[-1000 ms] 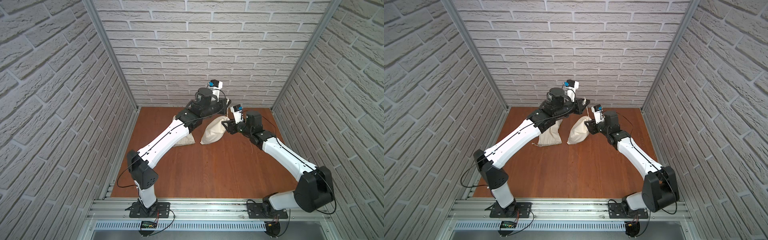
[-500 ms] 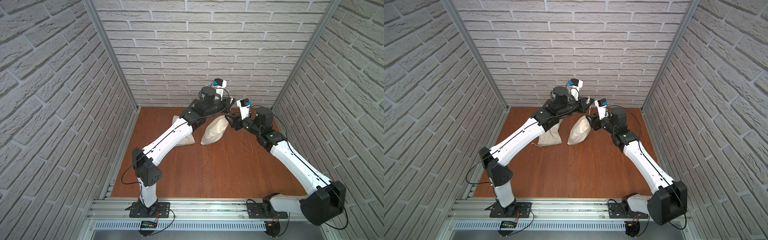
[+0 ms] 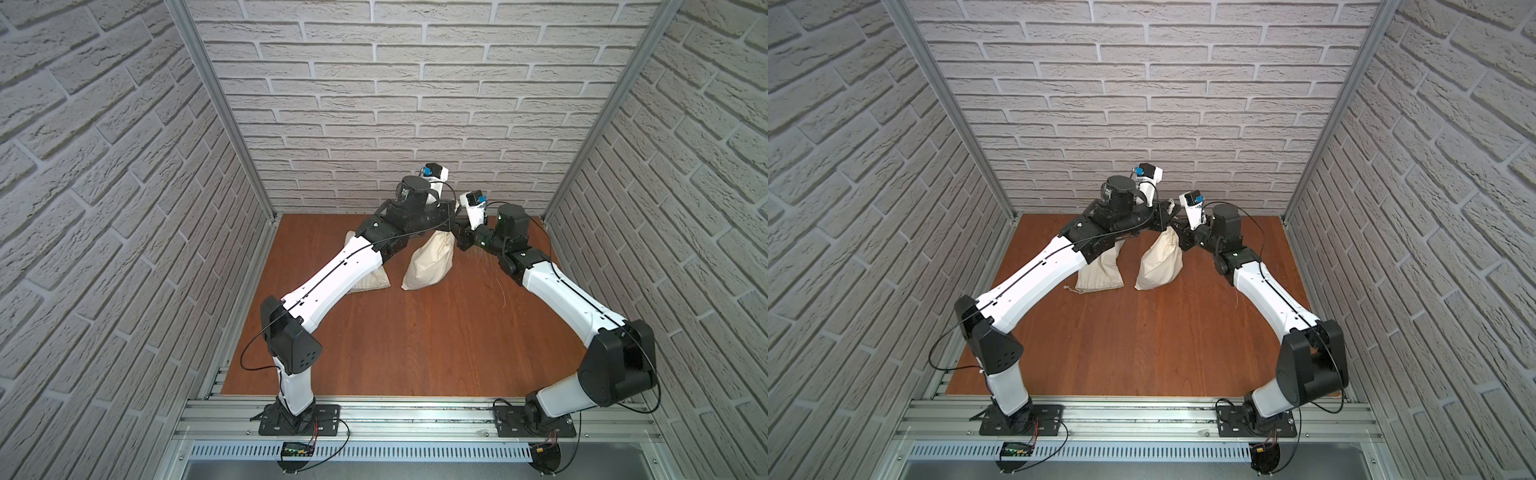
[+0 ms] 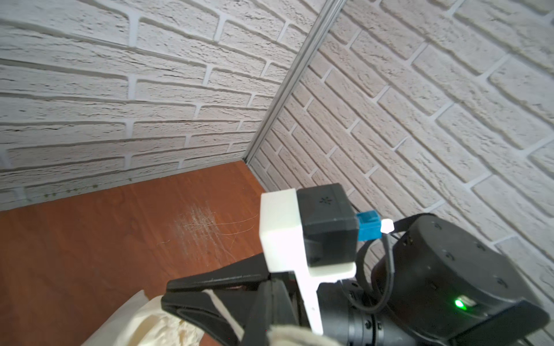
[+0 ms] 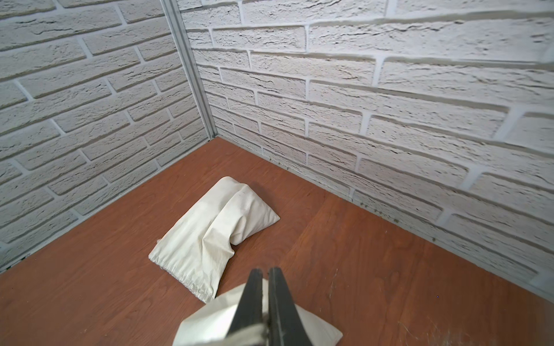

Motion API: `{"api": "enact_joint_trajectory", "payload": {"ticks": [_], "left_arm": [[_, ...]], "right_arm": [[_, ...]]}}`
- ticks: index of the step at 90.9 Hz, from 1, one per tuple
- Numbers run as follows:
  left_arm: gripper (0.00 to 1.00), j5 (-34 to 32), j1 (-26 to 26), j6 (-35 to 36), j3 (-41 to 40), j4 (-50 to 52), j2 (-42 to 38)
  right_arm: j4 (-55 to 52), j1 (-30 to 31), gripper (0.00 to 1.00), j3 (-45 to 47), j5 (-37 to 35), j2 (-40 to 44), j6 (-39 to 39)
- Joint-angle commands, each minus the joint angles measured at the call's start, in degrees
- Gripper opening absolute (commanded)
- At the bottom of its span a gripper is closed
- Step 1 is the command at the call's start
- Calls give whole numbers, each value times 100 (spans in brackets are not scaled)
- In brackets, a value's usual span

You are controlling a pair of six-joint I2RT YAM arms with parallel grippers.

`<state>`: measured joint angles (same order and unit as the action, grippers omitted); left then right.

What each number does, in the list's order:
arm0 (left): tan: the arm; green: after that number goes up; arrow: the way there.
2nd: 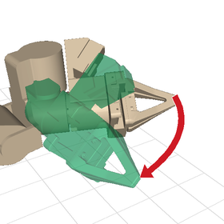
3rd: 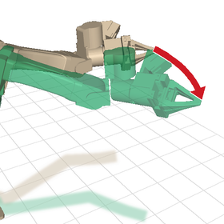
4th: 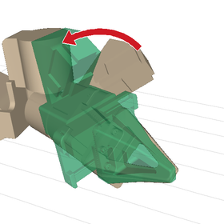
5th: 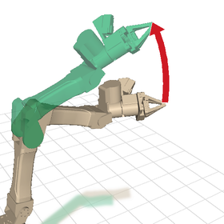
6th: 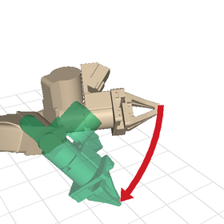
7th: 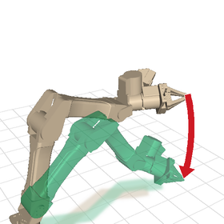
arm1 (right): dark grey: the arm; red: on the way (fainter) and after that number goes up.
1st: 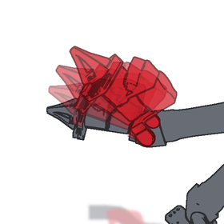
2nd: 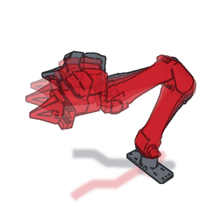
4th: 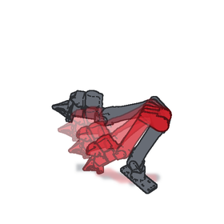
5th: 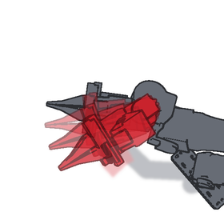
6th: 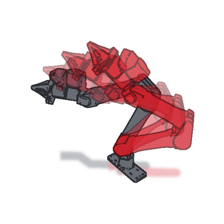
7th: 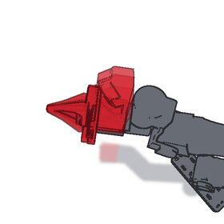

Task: Close the soil bag
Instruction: Frap the soil bag at the center of the board.

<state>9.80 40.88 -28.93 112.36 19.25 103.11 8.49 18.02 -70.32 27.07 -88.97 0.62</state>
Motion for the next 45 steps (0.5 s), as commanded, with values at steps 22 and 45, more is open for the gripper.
{"api": "enact_joint_trajectory", "payload": {"ticks": [22, 45], "left_arm": [[0, -110, -509, 298, 528, -726, -1799], [0, -338, -1007, 244, 24, -1003, -2633]], "right_arm": [[-1245, -91, 13, 291, -1807, -1228, -507], [-1976, -89, 15, -69, -2474, -1259, -778]]}}
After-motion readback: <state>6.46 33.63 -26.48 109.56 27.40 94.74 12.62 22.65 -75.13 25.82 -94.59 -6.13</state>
